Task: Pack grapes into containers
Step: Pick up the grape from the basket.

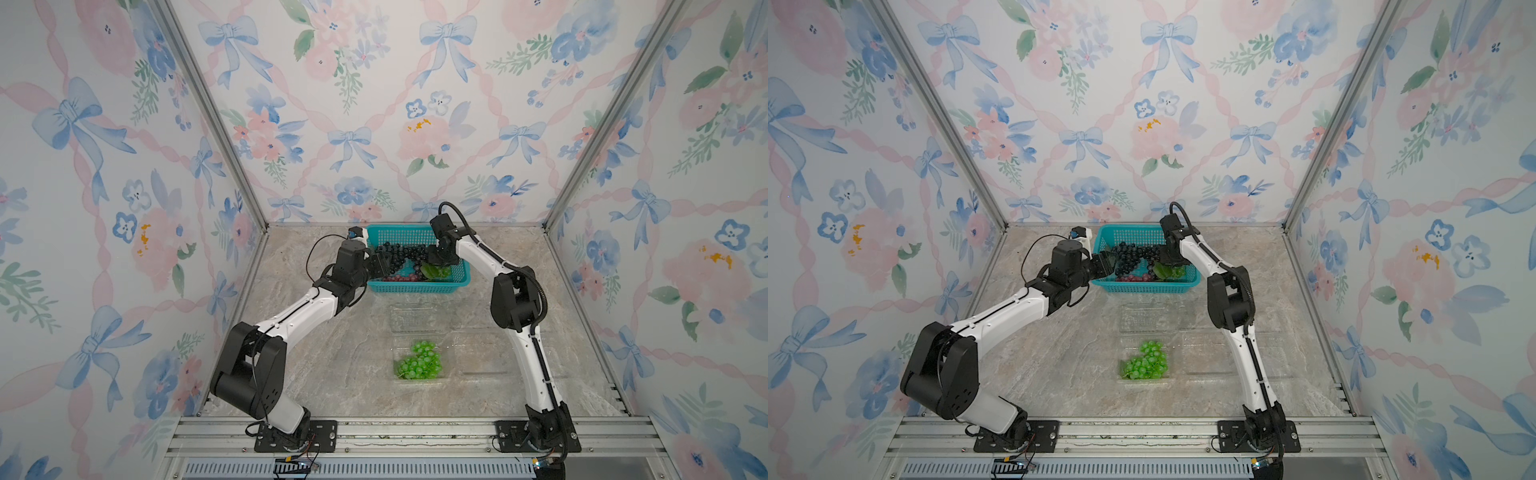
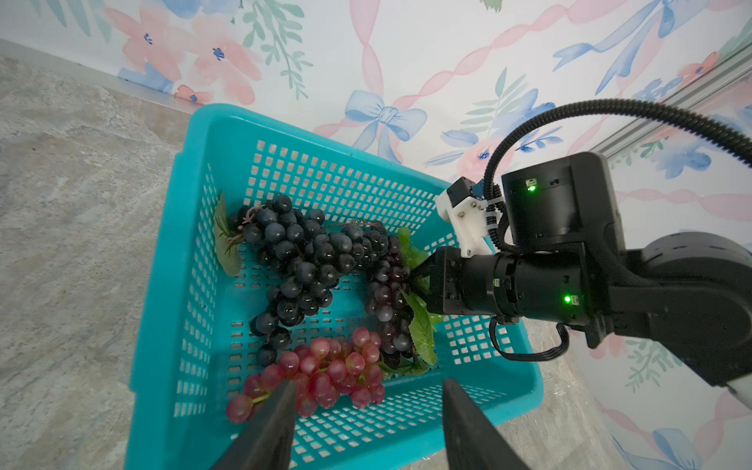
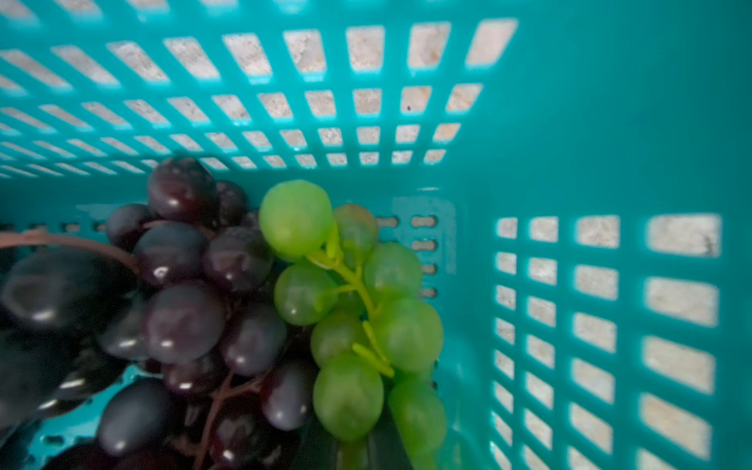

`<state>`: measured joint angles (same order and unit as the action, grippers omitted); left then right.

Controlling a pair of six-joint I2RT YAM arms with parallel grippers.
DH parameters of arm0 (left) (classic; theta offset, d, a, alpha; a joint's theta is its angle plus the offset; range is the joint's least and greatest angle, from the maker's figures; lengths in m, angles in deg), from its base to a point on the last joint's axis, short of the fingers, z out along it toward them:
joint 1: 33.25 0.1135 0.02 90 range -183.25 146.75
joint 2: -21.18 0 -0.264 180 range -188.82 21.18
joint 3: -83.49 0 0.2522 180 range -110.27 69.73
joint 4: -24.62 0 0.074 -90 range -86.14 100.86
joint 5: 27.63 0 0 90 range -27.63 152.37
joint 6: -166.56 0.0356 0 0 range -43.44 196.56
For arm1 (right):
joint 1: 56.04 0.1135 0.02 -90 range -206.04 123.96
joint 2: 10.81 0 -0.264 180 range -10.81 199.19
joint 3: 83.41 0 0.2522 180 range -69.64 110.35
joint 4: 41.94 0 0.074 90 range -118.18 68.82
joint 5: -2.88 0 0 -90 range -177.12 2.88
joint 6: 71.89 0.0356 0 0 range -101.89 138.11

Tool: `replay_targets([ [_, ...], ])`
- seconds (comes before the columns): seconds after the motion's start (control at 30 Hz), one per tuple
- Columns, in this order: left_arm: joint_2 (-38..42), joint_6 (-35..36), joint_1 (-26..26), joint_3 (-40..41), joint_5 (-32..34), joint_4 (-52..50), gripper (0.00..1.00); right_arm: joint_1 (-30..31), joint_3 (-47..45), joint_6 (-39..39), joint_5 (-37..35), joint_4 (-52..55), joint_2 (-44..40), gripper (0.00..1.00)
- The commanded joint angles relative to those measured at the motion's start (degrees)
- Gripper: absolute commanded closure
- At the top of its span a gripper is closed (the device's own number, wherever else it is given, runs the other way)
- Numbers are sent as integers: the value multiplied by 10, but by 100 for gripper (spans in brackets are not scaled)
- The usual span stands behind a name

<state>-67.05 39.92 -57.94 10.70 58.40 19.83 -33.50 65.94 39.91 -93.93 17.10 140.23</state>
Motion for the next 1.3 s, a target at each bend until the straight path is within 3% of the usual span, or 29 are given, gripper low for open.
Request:
replay_targets([
  [0.0, 17, -6, 3, 4, -6, 10, 41, 4, -33, -20, -7, 10, -42, 93],
  [0.8, 33, 1, 3, 6, 9, 18, 41, 36, -170, -136, -32, -62, -248, 94],
  [1.1, 46, 3, 10, 12, 16, 18, 40, 66, -217, -169, -23, -70, -330, 94],
  [1.27, 59, -9, 23, 19, 8, 19, 40, 98, -290, -174, -13, -75, -407, 94],
])
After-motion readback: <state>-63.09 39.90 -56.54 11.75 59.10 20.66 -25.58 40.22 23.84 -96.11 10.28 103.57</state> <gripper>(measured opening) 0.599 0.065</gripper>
